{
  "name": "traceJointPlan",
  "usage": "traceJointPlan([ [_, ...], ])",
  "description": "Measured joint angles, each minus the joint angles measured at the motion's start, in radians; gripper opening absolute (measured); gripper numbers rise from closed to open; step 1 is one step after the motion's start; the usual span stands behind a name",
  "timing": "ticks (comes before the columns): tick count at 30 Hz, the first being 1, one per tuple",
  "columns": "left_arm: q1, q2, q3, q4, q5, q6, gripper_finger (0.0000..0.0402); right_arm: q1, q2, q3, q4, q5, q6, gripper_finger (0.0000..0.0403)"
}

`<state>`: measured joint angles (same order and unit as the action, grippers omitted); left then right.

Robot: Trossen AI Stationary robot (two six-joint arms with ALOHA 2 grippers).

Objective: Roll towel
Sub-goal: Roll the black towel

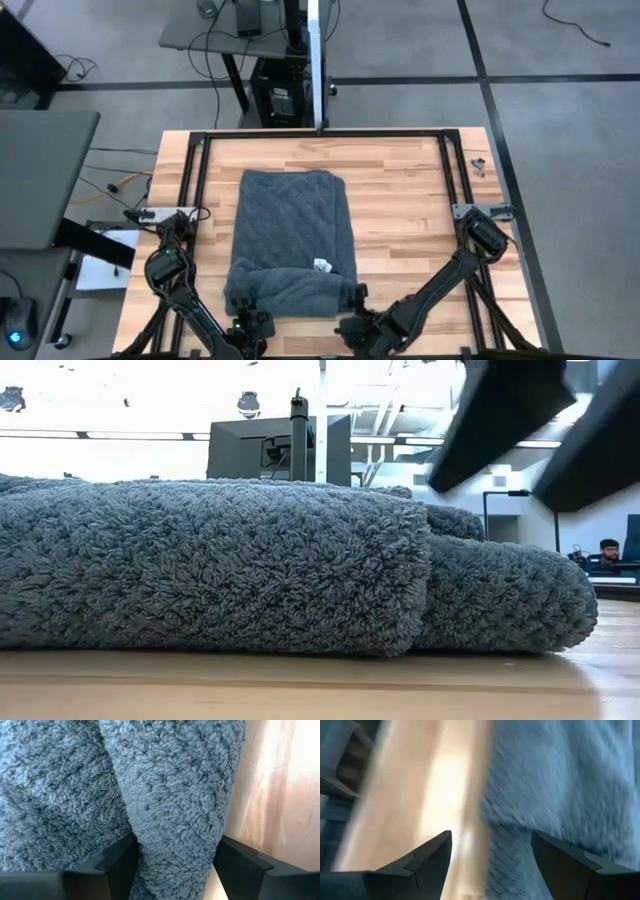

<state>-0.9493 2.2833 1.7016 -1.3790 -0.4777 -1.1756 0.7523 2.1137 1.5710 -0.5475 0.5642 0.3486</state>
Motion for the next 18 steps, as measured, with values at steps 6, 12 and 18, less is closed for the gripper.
traceJointPlan([
  [6, 0.005, 0.0, 0.0, 0.005, -0.003, 0.008, 0.0223, -0.054, 0.001, -0.06, 0.074, 0.017, -0.01, 0.0265],
  [12, 0.005, -0.001, -0.008, 0.014, -0.014, 0.003, 0.0223, -0.096, 0.001, -0.135, 0.156, -0.028, -0.017, 0.0265],
  [18, 0.007, -0.006, -0.054, 0.059, -0.034, -0.04, 0.0223, -0.075, 0.001, -0.204, 0.187, -0.038, -0.015, 0.0265],
])
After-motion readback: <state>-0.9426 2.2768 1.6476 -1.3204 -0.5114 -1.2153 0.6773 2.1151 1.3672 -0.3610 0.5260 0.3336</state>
